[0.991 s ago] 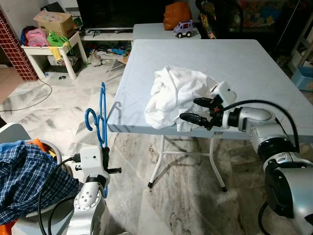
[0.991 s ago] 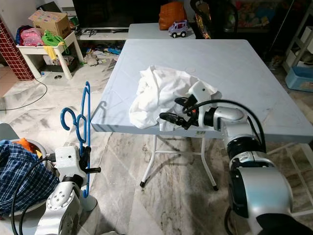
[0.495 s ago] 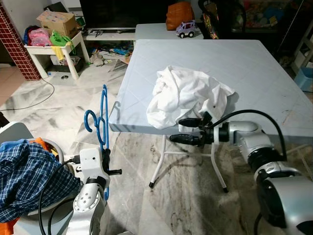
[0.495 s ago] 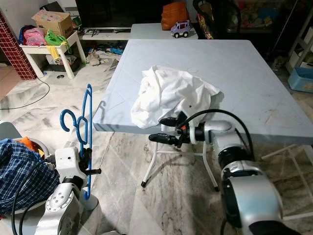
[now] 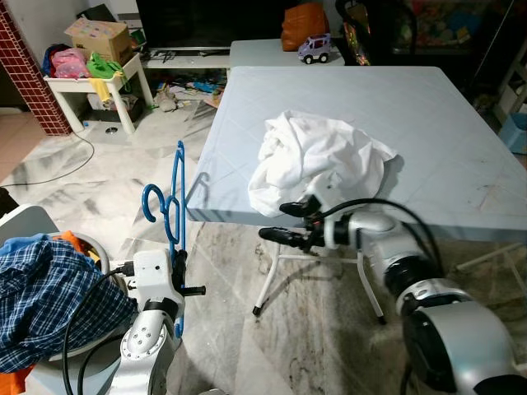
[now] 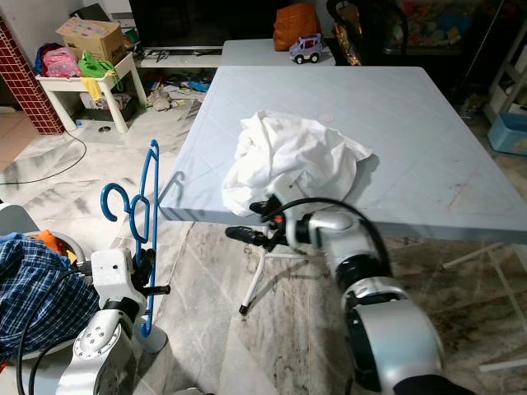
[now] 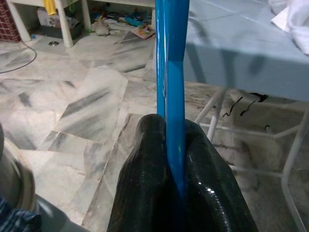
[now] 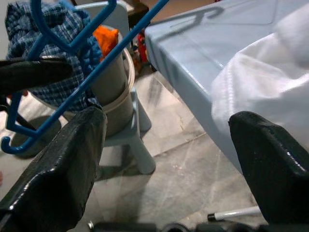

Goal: Hang hanger

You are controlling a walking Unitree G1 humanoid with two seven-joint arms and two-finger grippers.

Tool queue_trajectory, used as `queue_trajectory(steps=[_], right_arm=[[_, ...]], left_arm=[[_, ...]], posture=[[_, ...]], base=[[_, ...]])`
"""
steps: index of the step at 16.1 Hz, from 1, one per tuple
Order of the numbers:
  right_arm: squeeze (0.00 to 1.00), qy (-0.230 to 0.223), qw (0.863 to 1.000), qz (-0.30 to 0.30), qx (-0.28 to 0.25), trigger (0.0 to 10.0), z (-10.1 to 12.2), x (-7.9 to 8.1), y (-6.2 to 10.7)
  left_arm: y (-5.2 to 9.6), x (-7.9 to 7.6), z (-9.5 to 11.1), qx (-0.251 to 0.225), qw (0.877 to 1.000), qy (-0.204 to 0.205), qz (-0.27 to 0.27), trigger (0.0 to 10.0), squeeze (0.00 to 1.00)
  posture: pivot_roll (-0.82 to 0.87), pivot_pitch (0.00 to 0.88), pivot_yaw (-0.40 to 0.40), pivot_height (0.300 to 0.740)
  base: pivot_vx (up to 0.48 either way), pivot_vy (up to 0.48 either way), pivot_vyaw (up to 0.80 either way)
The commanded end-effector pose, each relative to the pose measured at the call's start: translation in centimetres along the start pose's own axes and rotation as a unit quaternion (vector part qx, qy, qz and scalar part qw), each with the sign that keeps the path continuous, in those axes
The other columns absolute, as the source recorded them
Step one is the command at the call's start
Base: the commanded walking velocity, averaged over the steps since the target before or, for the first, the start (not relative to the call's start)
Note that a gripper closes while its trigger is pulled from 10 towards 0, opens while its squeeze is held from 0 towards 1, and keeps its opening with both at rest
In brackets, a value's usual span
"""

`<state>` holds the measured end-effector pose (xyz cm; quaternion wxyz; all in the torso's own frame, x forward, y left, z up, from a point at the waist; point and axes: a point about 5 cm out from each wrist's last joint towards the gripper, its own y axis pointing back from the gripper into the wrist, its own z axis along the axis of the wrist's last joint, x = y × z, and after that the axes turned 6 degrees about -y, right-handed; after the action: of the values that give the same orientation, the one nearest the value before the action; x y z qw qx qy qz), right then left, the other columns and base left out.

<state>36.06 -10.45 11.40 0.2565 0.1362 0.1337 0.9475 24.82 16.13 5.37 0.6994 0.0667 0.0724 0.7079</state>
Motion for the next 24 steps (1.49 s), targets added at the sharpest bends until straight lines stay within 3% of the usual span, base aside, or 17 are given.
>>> queue_trajectory(steps=[1,4,6,13,15,17,20,22,24], right_arm=[[1.0,0.009,1.0,-0.021,0.004,10.0,0.5,-0.1,-0.4],[1.0,0.028,0.992,-0.119,0.044,10.0,0.5,-0.8,-0.9],[1.0,0.032,0.983,-0.175,0.043,10.0,1.3,-1.5,-0.8],[1.0,-0.019,0.956,-0.291,-0.022,10.0,4.4,-2.6,-0.5],[1.0,-0.014,0.943,-0.331,-0.041,10.0,5.5,-2.9,-0.3],[1.0,-0.017,0.914,-0.39,-0.113,10.0,8.2,-3.3,0.3],[1.0,0.034,0.926,-0.366,-0.086,10.0,8.1,-2.4,-1.0],[1.0,0.043,0.933,-0.35,-0.071,10.0,7.4,-2.1,-1.3],[1.0,0.09,0.95,-0.297,-0.019,10.0,5.6,-1.7,-1.7]], left_arm=[[0.2,0.2,0.4,-0.006,1.0,-0.002,-0.001,10.0,0.0],[0.7,0.4,0.3,-0.002,1.0,-0.003,0.005,10.0,0.0],[1.0,0.7,0.3,0.001,1.0,-0.005,0.01,10.0,0.0],[1.3,0.6,0.4,0.006,1.0,-0.007,0.01,10.0,0.0],[1.3,0.7,0.4,0.007,1.0,-0.009,0.012,10.0,0.0],[1.3,0.8,0.4,0.008,1.0,-0.011,0.018,10.0,0.0],[1.4,0.6,0.4,0.009,1.0,-0.01,0.021,10.0,0.0],[1.3,0.6,0.4,0.01,1.0,-0.009,0.021,10.0,0.0],[1.1,0.4,0.4,0.009,1.0,-0.007,0.02,10.0,0.0]], posture=[[0.06,0.0,0.048,0.74],[0.08,0.0,0.042,0.74],[0.09,0.0,0.038,0.74],[0.1,0.0,0.036,0.74],[0.1,0.0,0.036,0.74],[0.11,0.0,0.023,0.74],[0.11,0.0,0.019,0.74],[0.11,0.0,0.018,0.74],[0.1,0.0,0.025,0.74]], base=[[0.0,0.0,0.0],[0.0,0.0,0.0],[0.0,0.0,0.0],[0.0,0.0,0.0],[0.0,0.0,0.0],[0.0,0.0,0.0],[0.0,0.0,0.0],[0.0,0.0,0.0],[0.0,0.0,0.0]])
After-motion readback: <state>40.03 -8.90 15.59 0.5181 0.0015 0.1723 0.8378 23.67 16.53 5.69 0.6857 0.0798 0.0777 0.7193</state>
